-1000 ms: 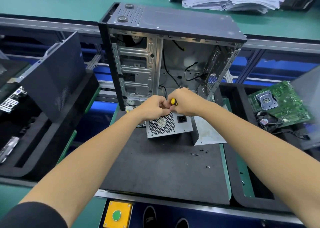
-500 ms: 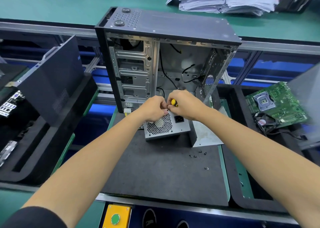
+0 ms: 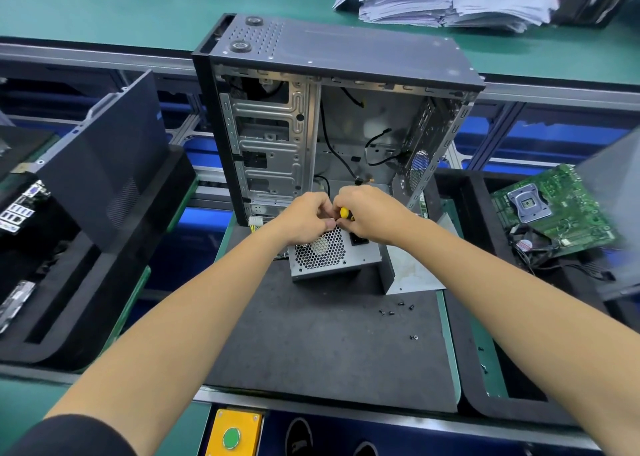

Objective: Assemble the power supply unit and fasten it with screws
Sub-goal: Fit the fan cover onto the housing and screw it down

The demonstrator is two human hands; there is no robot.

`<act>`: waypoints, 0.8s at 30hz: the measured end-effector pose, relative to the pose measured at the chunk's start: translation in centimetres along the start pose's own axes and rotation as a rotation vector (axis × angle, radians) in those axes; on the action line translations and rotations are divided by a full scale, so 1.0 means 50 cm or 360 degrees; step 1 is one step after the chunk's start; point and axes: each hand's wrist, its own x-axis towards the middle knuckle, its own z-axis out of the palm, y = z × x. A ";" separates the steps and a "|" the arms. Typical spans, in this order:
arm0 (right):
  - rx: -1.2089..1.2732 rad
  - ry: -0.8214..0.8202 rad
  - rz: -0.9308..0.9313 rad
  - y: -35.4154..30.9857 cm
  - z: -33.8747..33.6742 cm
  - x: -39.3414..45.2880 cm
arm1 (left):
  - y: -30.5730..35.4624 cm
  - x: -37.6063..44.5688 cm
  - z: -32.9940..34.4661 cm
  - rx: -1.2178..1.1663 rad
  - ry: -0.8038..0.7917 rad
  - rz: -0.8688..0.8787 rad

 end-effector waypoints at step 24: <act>0.0633 0.0683 0.0251 0.004 -0.034 -0.007 | -0.015 0.000 0.003 0.0025 -0.0028 0.0185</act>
